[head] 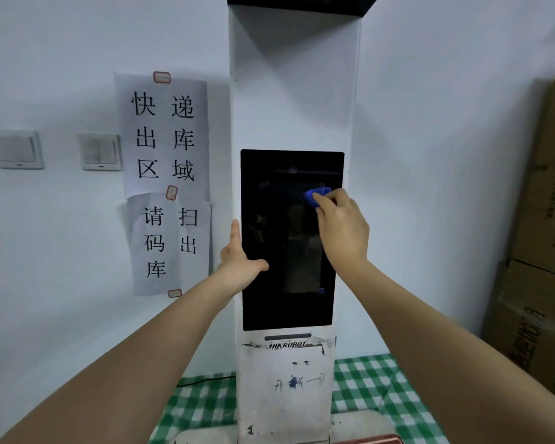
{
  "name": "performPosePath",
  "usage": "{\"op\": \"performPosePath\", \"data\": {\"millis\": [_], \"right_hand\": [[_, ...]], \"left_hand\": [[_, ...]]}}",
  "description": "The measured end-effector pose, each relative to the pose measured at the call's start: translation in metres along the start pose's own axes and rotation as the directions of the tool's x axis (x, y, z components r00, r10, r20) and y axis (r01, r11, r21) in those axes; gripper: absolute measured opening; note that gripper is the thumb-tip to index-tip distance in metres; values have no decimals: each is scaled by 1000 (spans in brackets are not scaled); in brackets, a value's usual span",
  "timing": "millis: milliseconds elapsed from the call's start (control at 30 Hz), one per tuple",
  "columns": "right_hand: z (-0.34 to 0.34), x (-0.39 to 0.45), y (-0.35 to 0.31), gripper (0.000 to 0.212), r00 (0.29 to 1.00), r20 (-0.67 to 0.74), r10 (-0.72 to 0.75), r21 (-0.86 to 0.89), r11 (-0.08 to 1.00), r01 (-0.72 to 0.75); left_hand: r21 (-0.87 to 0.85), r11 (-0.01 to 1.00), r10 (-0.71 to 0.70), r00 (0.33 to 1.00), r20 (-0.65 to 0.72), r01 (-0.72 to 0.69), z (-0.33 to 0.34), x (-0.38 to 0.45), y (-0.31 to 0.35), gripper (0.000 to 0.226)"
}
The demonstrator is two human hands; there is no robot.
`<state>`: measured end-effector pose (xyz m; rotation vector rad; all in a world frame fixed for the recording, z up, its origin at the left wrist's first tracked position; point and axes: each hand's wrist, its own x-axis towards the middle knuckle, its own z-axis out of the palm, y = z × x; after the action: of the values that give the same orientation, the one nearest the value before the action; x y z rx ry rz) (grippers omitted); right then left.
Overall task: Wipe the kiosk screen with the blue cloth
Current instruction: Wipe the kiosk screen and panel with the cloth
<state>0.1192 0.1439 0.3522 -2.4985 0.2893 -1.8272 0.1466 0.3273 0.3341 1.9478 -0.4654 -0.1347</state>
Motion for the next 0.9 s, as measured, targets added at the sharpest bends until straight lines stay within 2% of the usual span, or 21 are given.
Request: {"op": "performPosePath", "data": {"millis": [100, 267, 333, 400, 467, 633, 767, 800, 833, 900], "right_hand": [[12, -20, -3, 39, 998, 4, -63, -52, 997, 63], [10, -33, 4, 48, 935, 158, -319, -129, 932, 340], [4, -22, 5, 41, 959, 117, -256, -89, 959, 267], [-2, -9, 1, 33, 997, 42, -72, -13, 997, 72], [-1, -5, -5, 29, 999, 19, 26, 22, 999, -27], [18, -29, -14, 42, 996, 38, -86, -36, 995, 88], [17, -43, -11, 51, 918, 201, -340, -110, 924, 367], [14, -40, -9, 50, 915, 205, -348, -104, 922, 374], [12, -35, -9, 46, 935, 180, -305, -77, 943, 322], [5, -19, -11, 37, 992, 81, -94, 24, 995, 92]], "left_hand": [[4, 1000, 4, 1000, -6, -4, 0, 0, -1, 99], [4, 1000, -2, 1000, -21, 2, 1, 2, 0, 100], [10, 1000, 0, 1000, -17, 1, 3, 1, 0, 101], [8, 1000, 0, 1000, -9, 0, 3, 1, 0, 101], [5, 1000, 1, 1000, -3, -1, 2, 1, 0, 101], [38, 999, -7, 1000, -17, 7, 1, 4, -3, 102], [55, 998, -22, 1000, -17, 22, 1, 4, -4, 102], [55, 998, -21, 1000, -17, 21, 1, 3, -3, 102], [57, 998, -19, 1000, -14, 19, 1, 3, -3, 102], [60, 998, -17, 1000, 1, 17, 0, 2, -2, 102]]}}
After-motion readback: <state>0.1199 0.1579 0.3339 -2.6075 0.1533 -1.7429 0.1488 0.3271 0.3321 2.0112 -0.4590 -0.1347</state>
